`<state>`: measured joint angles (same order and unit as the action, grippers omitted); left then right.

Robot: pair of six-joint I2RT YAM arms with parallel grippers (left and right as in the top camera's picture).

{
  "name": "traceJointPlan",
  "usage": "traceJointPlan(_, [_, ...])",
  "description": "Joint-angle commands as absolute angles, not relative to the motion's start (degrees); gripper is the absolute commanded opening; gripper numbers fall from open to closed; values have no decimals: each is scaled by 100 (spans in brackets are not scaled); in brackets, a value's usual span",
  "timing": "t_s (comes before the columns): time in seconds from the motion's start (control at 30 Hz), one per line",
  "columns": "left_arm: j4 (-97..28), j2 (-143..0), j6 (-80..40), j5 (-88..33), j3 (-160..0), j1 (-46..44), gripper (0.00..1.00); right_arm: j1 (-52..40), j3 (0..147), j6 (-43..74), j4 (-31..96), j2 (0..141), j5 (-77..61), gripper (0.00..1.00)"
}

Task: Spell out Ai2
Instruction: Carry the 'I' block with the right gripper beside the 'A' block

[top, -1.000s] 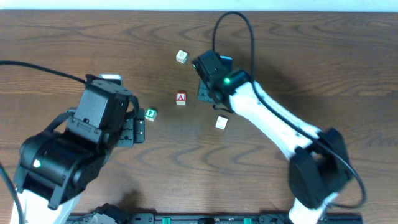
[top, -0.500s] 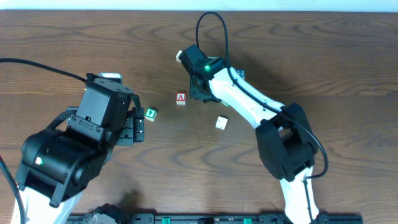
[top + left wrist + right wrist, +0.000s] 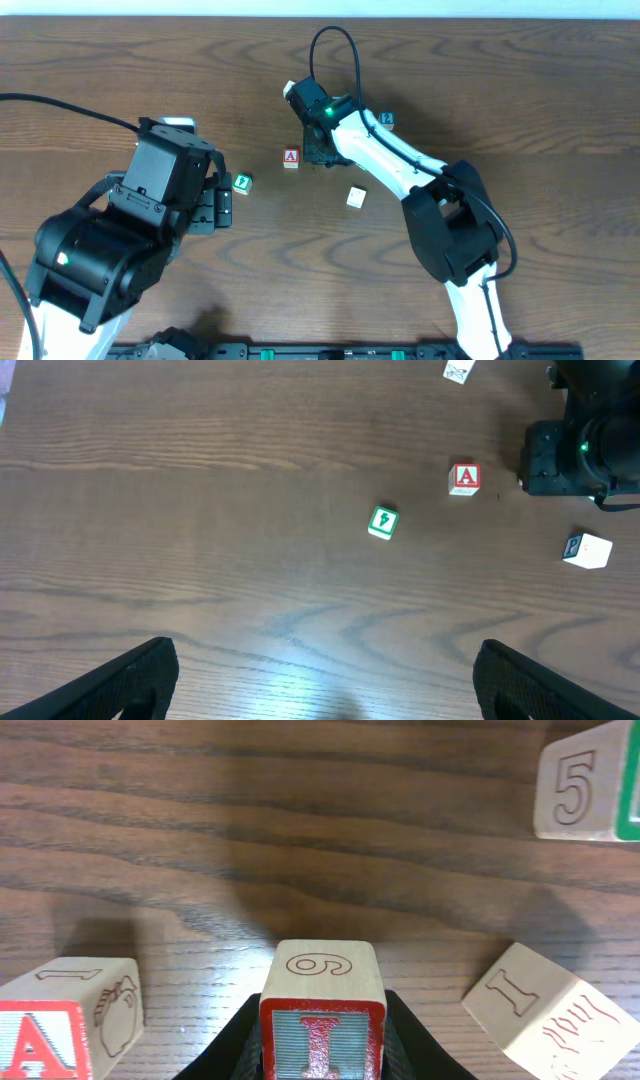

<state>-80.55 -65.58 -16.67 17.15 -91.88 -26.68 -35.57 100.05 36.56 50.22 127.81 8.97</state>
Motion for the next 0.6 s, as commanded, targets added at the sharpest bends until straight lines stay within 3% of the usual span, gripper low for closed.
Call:
traceJointPlan(0.0, [-8055,-6552,-1671,1844,-9273,-2659,95,-3516,10114,3551,5013,12853,851,17])
traceJointPlan(0.57, [-8058,-6552,-1671,1844,-9273,-2659,96,-3511,10112,3546,5011,12862,904,23])
